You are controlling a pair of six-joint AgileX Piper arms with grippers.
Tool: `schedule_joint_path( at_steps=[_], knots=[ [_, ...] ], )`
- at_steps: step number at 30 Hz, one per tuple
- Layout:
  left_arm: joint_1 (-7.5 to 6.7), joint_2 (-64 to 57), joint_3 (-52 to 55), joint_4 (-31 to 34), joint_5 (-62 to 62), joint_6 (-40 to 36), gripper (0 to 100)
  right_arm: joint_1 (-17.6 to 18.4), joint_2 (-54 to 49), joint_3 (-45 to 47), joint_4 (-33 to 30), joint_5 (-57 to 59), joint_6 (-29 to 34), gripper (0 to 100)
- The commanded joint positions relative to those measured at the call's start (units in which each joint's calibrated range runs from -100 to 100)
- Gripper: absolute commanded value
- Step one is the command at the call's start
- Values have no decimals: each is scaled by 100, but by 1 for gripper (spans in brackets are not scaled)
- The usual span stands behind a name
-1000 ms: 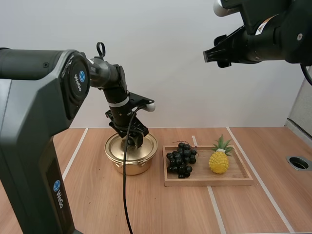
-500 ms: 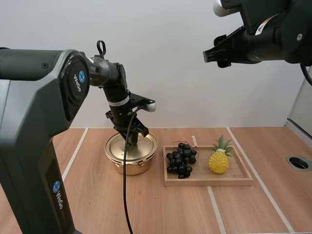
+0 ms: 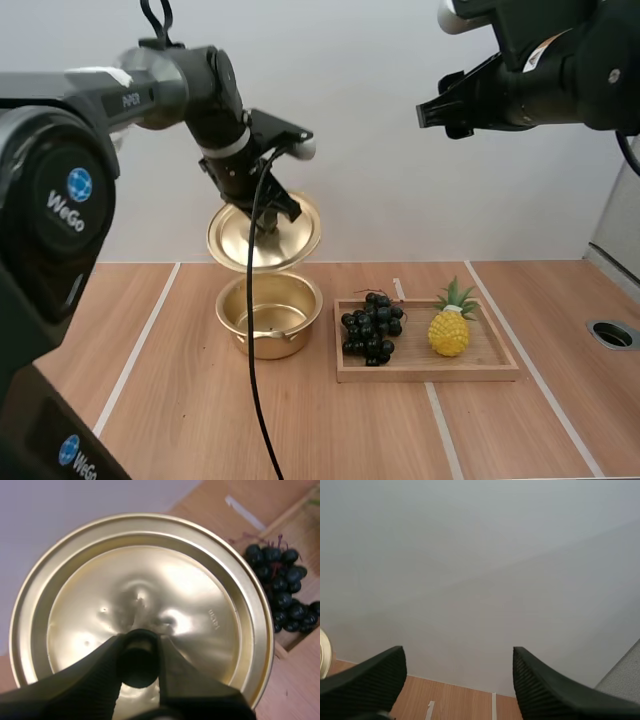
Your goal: Open the pot, put the grape inside, and close it
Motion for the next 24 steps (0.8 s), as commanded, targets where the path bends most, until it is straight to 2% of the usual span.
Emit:
schedule_joint_path(
  at_steps=[1, 6, 13, 24],
  knots=[
    [-4, -658, -225, -89, -420, -100, 0, -17, -21, -46, 53, 138, -37, 100],
    [-4, -1761, -638, -98, -755, -161, 0, -17, -21, -46, 204, 453, -37, 100],
    [-4, -2988, -1173, -101, -1004, -161, 0, -17, 22, -46, 898, 1380, -197, 100],
    [-4, -4218, -2001, 67, -1012, -161, 0, -17, 1286, -46, 1579, 3182, -315, 100]
  ],
)
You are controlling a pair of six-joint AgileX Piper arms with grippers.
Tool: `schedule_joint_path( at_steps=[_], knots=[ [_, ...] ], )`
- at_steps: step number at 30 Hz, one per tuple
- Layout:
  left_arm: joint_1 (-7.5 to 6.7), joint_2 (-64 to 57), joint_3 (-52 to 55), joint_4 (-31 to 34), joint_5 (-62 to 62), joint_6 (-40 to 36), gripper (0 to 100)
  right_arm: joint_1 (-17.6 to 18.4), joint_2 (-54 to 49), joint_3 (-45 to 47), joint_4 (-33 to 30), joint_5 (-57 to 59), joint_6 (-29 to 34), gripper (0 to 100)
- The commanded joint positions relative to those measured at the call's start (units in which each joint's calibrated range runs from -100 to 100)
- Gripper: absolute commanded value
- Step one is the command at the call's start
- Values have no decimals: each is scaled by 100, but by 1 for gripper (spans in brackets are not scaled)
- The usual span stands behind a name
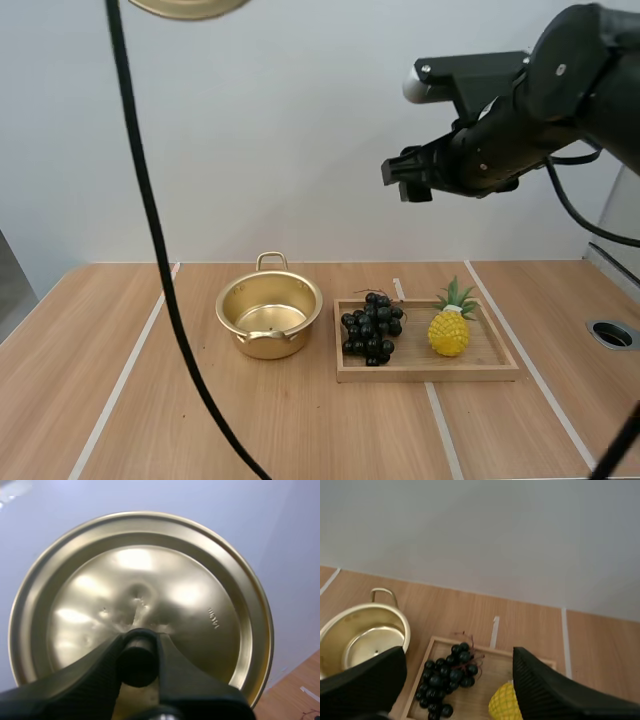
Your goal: Open the pot, put the grape inside, and close it
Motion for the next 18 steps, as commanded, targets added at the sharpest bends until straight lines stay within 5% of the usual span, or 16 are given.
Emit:
schedule_joint_path(
  at_steps=[1, 18],
  knots=[
    [-4, -214, -190, 56, -167, -51, 0, -17, 407, -46, 142, 338, -55, 100],
    [-4, -378, -335, 90, 242, -51, 0, -17, 2575, -46, 1299, 978, -55, 100]
  ],
)
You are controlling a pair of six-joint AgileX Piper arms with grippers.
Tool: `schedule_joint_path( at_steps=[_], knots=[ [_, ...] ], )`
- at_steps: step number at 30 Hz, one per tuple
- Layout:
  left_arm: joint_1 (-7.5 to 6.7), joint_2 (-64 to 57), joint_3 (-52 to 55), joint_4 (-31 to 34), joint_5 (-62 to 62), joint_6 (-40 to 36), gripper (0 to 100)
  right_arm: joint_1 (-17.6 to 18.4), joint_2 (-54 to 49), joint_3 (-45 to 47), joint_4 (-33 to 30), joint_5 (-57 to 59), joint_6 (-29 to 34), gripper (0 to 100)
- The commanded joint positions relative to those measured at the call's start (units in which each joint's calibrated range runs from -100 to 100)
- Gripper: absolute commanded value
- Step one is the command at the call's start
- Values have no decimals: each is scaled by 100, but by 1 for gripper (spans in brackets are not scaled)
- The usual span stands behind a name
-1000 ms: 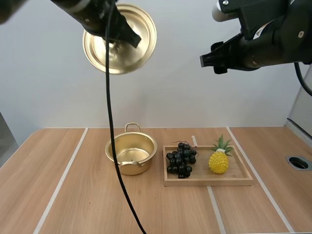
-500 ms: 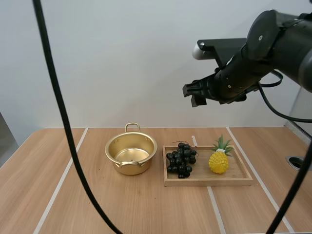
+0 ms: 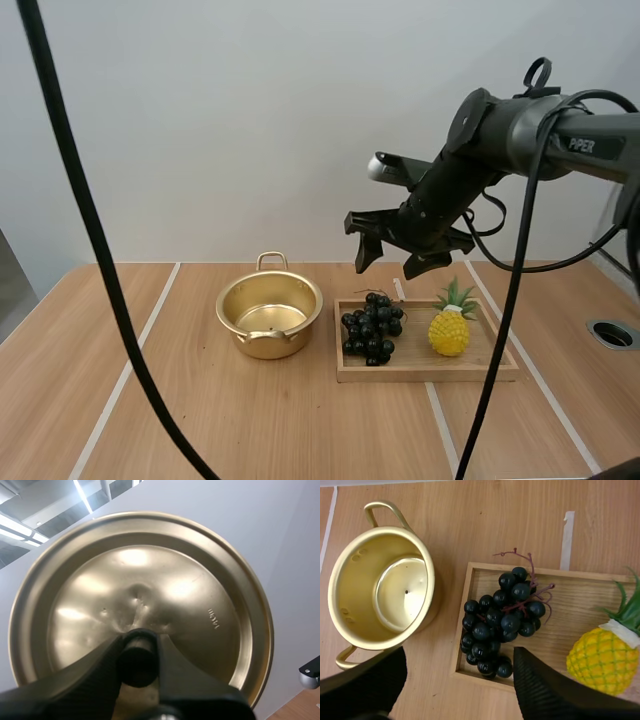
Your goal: Open the pot, put the grape inside, and close it
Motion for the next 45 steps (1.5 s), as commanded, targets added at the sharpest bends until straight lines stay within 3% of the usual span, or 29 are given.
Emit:
schedule_joint_path(
  at_steps=[1, 8, 31, 45],
  knots=[
    [-4, -26, -26, 18, -16, -51, 0, -17, 233, -46, 52, 72, -55, 100],
    [-4, -14, -26, 2, -81, -51, 0, -17, 868, -14, -104, 30, -55, 100],
    [-4, -14, -26, -206, -9, 69, 0, -17, 2239, 128, -123, -1798, -65, 100],
    [-4, -14, -26, -218, 111, 78, 0, 220, 2707, 128, -151, -2211, -133, 100]
  ],
)
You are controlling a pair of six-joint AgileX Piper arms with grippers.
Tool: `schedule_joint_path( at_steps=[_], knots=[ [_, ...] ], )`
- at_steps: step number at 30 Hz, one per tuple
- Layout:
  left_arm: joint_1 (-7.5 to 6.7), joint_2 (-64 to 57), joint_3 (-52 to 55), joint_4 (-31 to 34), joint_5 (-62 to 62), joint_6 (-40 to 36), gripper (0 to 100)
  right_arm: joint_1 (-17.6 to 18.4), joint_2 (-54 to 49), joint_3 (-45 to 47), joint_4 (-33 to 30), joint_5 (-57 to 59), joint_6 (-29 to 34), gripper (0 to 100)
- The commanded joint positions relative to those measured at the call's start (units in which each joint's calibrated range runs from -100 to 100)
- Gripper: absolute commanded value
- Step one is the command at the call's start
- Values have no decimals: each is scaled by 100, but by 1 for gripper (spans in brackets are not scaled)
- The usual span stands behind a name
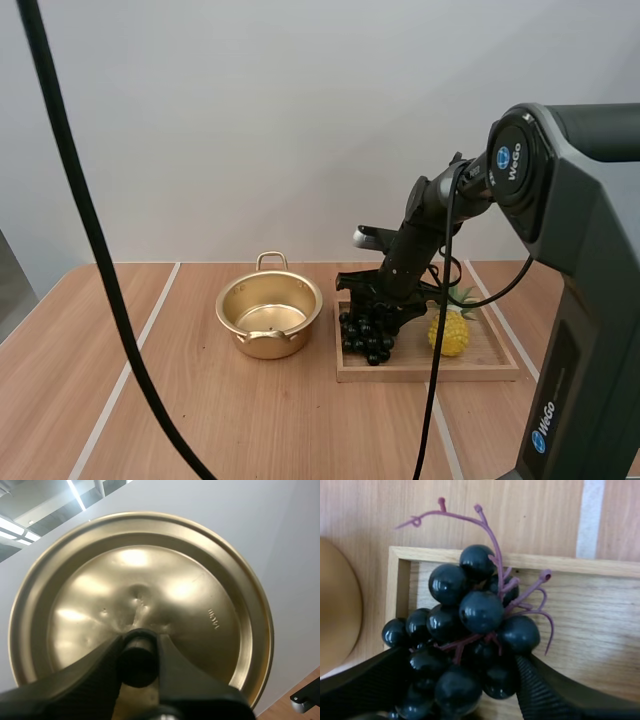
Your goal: Open the pot, put the grape inside, and close it
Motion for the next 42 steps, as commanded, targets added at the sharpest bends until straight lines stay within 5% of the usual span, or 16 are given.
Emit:
schedule_joint_path(
  at_steps=[1, 13, 16, 17, 30, 42],
  knots=[
    [-4, -14, -26, -124, -67, 7, 0, 28, 148, 46, -130, -150, -60, 100],
    [-4, -14, -26, -124, -67, 7, 0, 28, 158, 46, -211, -170, -60, 100],
    [-4, -14, -26, -124, -67, 7, 0, 28, 158, 46, -211, -170, -60, 15],
    [-4, -14, -26, -124, -67, 7, 0, 28, 158, 46, -211, -170, -60, 0],
    [-4, -14, -26, -124, -67, 7, 0, 28, 70, 33, -211, -216, -49, 0],
    [-4, -14, -26, -124, -180, 28, 0, 28, -1318, 33, -176, -156, -49, 0]
  ],
)
